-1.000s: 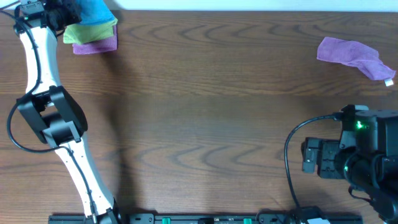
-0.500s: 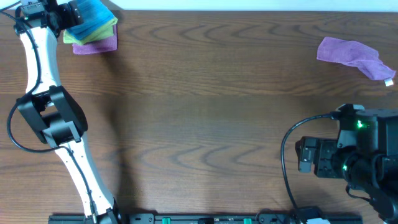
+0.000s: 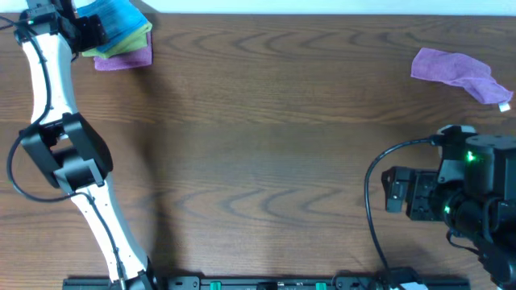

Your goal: Fold the cloth

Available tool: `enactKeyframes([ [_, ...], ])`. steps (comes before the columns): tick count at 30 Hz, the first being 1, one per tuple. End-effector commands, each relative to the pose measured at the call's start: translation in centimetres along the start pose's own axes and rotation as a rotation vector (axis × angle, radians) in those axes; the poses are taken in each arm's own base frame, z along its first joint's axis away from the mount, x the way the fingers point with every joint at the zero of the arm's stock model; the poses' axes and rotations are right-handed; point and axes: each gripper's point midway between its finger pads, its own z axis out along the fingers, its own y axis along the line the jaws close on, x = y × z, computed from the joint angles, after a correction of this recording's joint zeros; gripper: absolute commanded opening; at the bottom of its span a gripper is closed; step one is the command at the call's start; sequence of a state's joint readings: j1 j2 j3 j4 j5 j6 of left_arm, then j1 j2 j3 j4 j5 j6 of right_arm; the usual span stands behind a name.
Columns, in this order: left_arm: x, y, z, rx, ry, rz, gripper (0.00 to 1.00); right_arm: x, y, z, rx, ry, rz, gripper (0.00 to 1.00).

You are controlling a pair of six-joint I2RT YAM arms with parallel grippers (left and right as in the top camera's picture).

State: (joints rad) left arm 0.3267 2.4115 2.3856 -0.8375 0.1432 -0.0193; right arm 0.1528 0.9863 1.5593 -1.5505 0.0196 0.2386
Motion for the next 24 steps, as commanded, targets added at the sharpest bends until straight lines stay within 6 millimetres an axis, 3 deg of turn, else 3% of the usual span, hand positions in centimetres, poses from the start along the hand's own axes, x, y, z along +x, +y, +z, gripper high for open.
enactKeyframes([
  [1,-4.6,-3.1,-11.3,0.118,-0.167,0.011,0.95,-0.8,-1.7,-0.6,0.101,-0.053,0.034,0.99],
  [6,-4.2,-6.7,-20.0,0.221,-0.214,0.056,0.95,-2.8,-4.3,-3.0,0.248,-0.171,0.049,0.99],
  [9,-3.0,-8.9,-24.3,0.245,-0.227,0.122,0.95,-3.1,-4.5,-3.4,0.262,-0.189,0.051,0.99],
  [16,3.4,-16.2,-35.7,0.348,-0.249,0.295,0.96,-2.2,-4.7,-3.3,0.271,-0.154,0.045,0.99],
  [24,11.1,-19.3,-47.7,0.438,-0.355,0.406,0.95,-2.2,-4.7,-3.3,0.271,-0.154,0.045,0.99],
])
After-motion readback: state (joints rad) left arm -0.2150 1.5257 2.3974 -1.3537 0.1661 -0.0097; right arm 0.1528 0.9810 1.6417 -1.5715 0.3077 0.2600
